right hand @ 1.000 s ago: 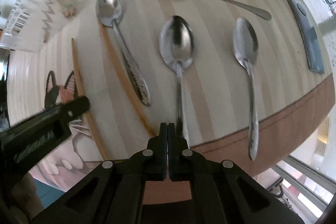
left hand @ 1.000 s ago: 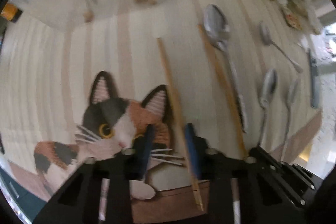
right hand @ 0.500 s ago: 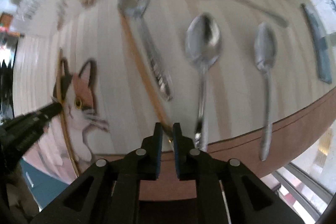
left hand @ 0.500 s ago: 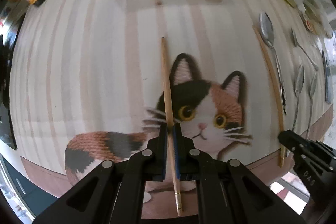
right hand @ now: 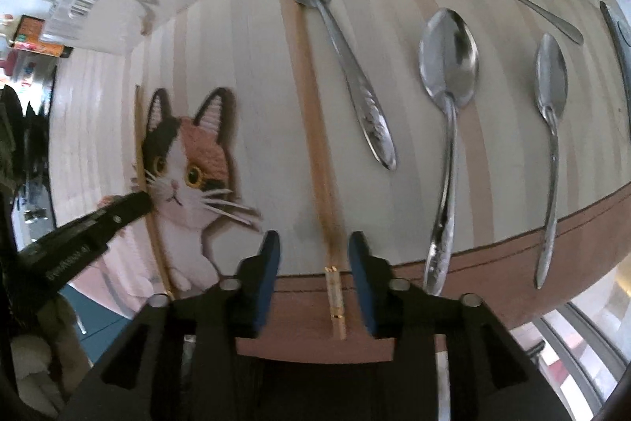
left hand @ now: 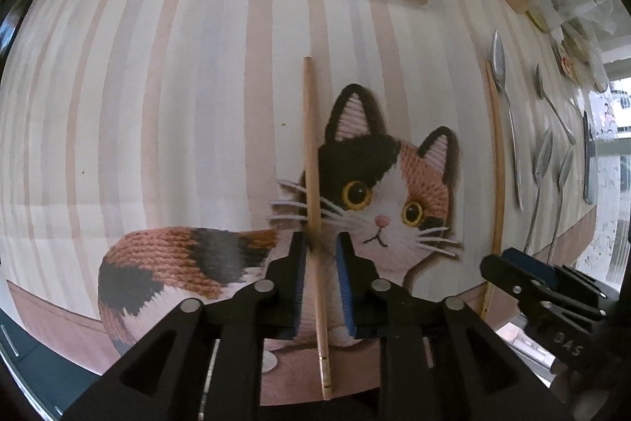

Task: Organize utensils
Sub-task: 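Lift the held chopsticks with both grippers toward the clear basket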

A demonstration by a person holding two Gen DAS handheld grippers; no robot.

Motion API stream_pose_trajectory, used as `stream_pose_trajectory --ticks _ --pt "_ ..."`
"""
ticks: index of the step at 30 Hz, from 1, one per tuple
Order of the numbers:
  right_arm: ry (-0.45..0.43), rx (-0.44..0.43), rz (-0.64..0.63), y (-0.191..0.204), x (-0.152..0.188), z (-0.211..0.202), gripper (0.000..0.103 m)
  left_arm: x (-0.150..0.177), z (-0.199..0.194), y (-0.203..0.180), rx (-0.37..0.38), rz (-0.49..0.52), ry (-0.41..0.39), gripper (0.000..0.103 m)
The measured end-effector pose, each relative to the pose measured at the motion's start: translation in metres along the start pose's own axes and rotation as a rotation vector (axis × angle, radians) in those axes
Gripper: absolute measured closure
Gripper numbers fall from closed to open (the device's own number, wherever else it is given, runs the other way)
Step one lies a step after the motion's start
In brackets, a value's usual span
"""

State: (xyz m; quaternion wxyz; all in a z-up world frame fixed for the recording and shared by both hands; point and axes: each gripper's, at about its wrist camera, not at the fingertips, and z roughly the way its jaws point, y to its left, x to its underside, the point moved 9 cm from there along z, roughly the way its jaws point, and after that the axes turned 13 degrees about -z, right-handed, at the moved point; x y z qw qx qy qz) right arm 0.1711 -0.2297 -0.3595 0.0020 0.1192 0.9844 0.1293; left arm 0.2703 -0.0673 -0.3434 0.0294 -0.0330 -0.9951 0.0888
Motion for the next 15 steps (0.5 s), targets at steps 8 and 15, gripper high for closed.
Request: stream_pose_trajectory --ticks 8,15 --pt "0.001 0.163 -0.084 0.018 -0.015 0.001 0.096 0.007 0.004 -0.014 -0.017 0.015 0.001 0.088" --pt "0.064 0.164 -0.115 0.037 -0.003 0.008 0.096 0.017 0.006 -0.011 -0.024 0.019 -0.001 0.088"
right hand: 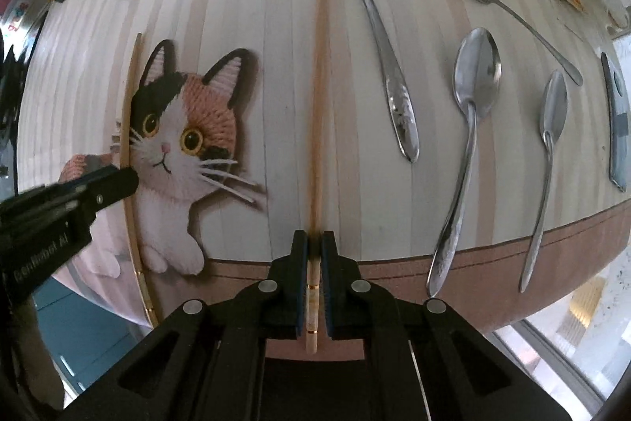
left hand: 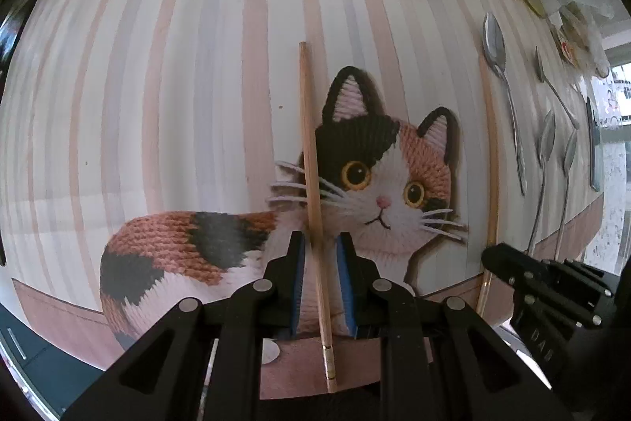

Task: Organize utensils
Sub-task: 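Lift the held chopsticks with both grippers toward the clear basket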

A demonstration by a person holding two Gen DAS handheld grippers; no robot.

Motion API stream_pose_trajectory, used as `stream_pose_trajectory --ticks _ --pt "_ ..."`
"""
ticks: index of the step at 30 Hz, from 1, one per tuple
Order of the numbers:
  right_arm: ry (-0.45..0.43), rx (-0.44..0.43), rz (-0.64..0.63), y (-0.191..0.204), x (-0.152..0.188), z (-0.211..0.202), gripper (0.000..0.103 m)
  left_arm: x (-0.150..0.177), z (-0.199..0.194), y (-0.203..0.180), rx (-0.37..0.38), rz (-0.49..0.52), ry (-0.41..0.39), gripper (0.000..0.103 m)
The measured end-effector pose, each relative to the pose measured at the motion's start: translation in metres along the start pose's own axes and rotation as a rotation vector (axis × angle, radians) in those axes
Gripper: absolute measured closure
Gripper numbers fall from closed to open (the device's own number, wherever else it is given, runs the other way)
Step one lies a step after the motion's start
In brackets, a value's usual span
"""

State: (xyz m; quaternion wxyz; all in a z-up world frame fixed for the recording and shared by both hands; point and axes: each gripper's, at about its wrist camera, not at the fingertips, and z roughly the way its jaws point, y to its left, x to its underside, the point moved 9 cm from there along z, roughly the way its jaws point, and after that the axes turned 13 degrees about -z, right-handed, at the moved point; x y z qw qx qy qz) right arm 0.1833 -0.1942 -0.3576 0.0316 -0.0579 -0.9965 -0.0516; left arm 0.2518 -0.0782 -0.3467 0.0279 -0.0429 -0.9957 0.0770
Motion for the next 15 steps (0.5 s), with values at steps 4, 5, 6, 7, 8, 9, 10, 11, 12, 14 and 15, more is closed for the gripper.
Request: stream_pose_trajectory --ticks 4,5,6,7,8,9,10,11,12,14,15 --pt "-0.013 0.025 0.012 -0.006 -0.021 0.000 0.096 0.001 0.001 0.001 -0.008 0.008 0.000 0.088" --pt "-0.016 0.034 0.008 -0.006 -0.024 -0.001 0.096 0.002 0.001 0.001 -0.010 0.010 0.000 0.088" --pt "-0.017 0.048 0.001 -0.005 -0.031 -0.001 0.096 0.004 0.002 0.002 -0.011 0.010 -0.001 0.088" --pt "-0.017 0.059 -0.004 -0.003 -0.034 -0.003 0.096 0.004 0.002 0.001 -0.011 0.008 -0.002 0.088" --pt "-0.015 0.068 -0.009 -0.004 -0.043 0.001 0.096 0.001 0.001 0.001 -0.010 0.006 -0.002 0.088" --pt "-0.013 0.074 -0.014 -0.006 -0.045 0.000 0.096 0.002 0.001 0.001 -0.009 0.004 -0.003 0.088" --pt "-0.012 0.079 -0.017 -0.005 -0.045 -0.001 0.096 0.001 0.001 0.001 -0.009 0.006 -0.003 0.088" --pt "-0.013 0.083 -0.019 -0.005 -0.048 0.000 0.096 0.000 0.001 0.001 -0.009 0.004 -0.004 0.088" --pt "-0.015 0.087 -0.024 -0.007 -0.048 0.000 0.096 0.001 0.001 0.000 -0.009 0.002 -0.006 0.088" --pt "-0.019 0.093 -0.030 -0.012 -0.046 0.001 0.096 -0.001 0.000 0.001 -0.010 -0.002 -0.009 0.091" --pt "-0.020 0.096 -0.033 -0.013 -0.041 0.002 0.096 -0.001 -0.001 0.002 -0.014 -0.004 -0.012 0.092"
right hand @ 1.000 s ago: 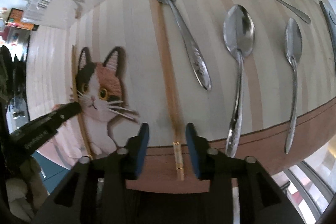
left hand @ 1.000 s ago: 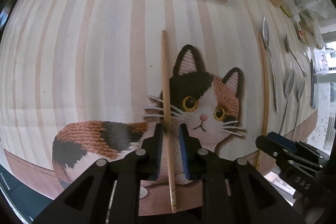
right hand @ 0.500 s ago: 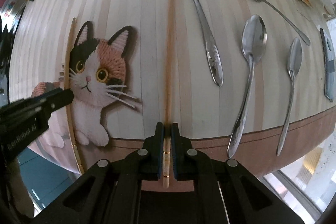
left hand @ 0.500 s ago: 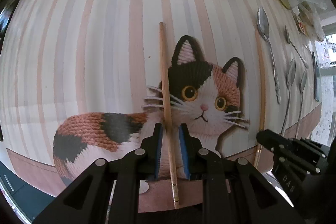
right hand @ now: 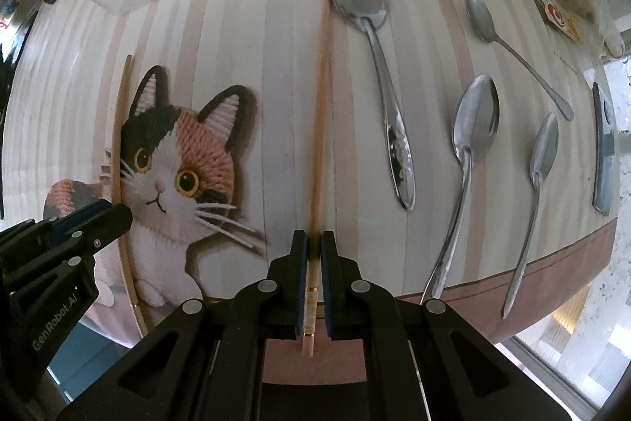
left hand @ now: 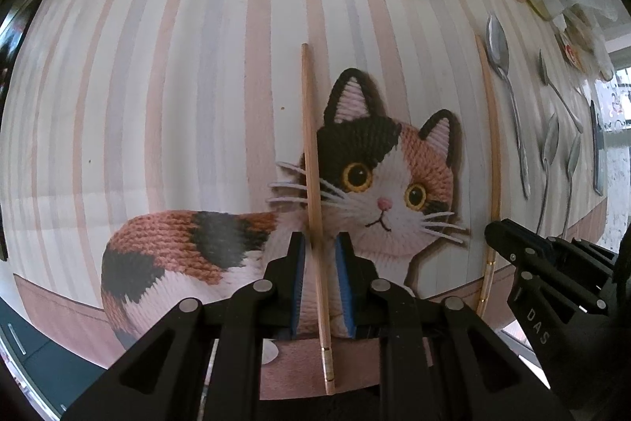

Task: Organize utensils
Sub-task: 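Lift the held chopsticks with both grippers toward the clear basket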

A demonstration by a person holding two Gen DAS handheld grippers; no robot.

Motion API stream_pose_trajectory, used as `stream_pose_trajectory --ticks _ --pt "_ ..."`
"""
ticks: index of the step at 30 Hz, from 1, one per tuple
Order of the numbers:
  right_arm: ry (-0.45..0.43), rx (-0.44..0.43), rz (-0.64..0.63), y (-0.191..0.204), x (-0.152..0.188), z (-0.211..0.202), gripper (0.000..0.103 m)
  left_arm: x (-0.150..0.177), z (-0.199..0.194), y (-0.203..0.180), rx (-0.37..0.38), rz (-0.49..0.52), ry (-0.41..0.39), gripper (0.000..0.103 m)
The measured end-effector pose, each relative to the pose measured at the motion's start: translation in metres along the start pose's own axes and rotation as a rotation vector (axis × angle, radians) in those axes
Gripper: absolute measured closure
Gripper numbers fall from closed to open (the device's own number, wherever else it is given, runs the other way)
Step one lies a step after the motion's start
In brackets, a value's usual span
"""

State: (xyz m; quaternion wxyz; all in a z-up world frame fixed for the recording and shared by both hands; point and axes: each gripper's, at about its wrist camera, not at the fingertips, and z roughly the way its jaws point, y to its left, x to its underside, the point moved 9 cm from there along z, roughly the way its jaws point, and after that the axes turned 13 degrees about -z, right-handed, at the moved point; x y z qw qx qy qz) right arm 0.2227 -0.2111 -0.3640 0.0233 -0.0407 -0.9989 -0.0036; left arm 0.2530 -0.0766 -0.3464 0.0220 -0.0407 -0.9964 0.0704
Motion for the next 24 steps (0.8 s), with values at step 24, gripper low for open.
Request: stream_pose_trajectory --ticks 24 --pt "-0.200 -0.076 0.003 0.012 0.029 -0.097 0.096 -0.011 -0.112 0.021 -0.009 -0.030 -0.267 0.099"
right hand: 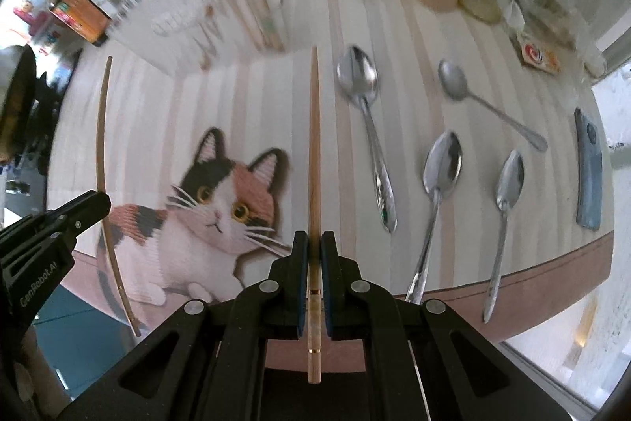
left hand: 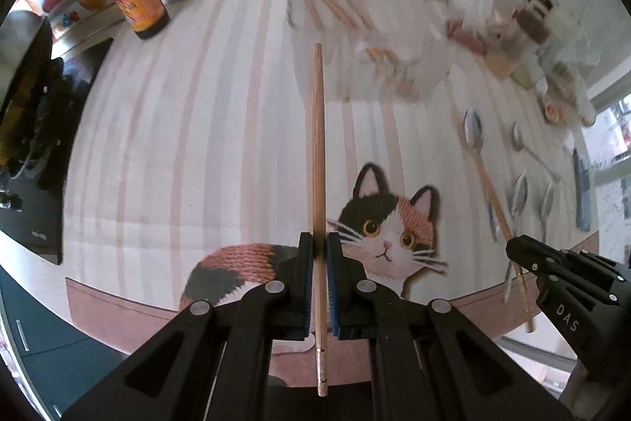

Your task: Organize utensils

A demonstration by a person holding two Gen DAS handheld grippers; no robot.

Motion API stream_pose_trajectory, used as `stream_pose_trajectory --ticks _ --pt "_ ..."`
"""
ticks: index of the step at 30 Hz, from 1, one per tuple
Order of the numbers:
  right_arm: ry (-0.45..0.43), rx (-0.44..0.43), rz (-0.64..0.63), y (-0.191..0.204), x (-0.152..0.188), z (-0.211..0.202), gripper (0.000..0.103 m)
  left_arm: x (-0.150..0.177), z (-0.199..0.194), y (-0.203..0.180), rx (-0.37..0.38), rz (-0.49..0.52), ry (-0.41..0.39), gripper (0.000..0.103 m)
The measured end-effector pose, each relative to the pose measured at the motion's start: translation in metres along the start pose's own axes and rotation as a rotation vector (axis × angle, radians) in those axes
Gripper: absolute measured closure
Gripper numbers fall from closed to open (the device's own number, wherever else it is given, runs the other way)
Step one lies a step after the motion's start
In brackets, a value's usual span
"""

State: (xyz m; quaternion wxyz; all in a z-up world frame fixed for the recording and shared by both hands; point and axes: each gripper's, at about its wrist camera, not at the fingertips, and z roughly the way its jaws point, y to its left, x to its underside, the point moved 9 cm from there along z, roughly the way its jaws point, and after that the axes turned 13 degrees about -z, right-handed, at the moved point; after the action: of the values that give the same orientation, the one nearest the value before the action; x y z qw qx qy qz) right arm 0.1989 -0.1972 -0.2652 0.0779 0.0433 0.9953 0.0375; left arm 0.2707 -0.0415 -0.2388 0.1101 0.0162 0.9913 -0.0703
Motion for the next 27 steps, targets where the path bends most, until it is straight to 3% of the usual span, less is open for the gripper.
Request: stream_pose_trajectory --ticks 5,10,21,24,27 --pt "-0.048 -0.014 -0.005 0.000 -0.009 -0.029 0.097 -0.015 -0.027 0.000 0.028 -0.018 -0.054 0.099" --pt "-0.076 -0.025 -0.018 -0.003 -0.024 -0.035 0.097 -0.022 -0.023 -0.001 0.024 -0.019 -0.067 0.099" --pt "0.165 -0.022 -0.007 0.000 0.002 0.080 0.103 0.005 0.053 0.014 -0.030 -0.059 0.084 0.099" --pt "0.135 -0.037 0.019 -0.002 -0.009 0.076 0.094 0.007 0.067 0.019 -0.039 -0.074 0.107 0.099" --pt "0.125 -0.089 0.044 0.003 -0.022 0.075 0.073 0.008 0.076 0.027 -0.054 -0.088 0.121 0.099"
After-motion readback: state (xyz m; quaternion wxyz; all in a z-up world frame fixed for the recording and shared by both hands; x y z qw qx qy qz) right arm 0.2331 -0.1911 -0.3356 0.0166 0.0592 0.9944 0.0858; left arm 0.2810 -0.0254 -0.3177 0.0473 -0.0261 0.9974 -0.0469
